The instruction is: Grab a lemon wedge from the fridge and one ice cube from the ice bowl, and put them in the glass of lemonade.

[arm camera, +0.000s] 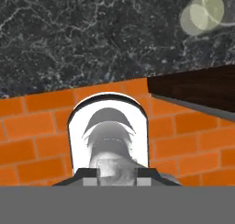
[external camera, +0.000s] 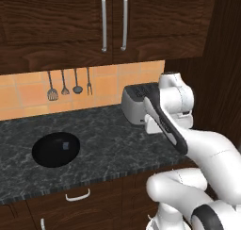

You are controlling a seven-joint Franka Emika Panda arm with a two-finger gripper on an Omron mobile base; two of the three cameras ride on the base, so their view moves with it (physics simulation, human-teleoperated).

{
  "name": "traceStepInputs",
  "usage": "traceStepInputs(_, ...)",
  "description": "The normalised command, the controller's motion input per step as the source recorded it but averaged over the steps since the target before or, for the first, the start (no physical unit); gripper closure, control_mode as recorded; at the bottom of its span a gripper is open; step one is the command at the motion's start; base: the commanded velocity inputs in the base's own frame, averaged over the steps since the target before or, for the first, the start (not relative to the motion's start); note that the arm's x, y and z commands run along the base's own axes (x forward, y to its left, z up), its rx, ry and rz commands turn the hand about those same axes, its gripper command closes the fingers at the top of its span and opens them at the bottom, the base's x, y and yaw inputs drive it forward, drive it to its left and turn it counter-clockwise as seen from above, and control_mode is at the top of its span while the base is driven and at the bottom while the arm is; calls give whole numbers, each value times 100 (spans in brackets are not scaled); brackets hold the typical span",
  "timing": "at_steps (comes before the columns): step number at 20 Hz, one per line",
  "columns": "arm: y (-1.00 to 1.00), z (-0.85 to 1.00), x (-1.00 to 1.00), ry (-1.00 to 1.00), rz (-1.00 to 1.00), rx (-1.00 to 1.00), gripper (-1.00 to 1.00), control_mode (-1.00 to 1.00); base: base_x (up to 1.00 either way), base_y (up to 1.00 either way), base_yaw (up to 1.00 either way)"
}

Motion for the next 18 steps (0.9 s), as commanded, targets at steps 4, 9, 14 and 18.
traceStepInputs(4,-53,-9,0,-46,-24,8,100,-100,0,0,0)
traceStepInputs(9,-7,0,16,-41,-7,-2,100,-100,0,0,0)
traceStepInputs(14,-43,0,62,29,-4,-1,100,-100,0,0,0)
traceStepInputs(18,-86,-11,52,21,0,0,100,-100,0,0,0)
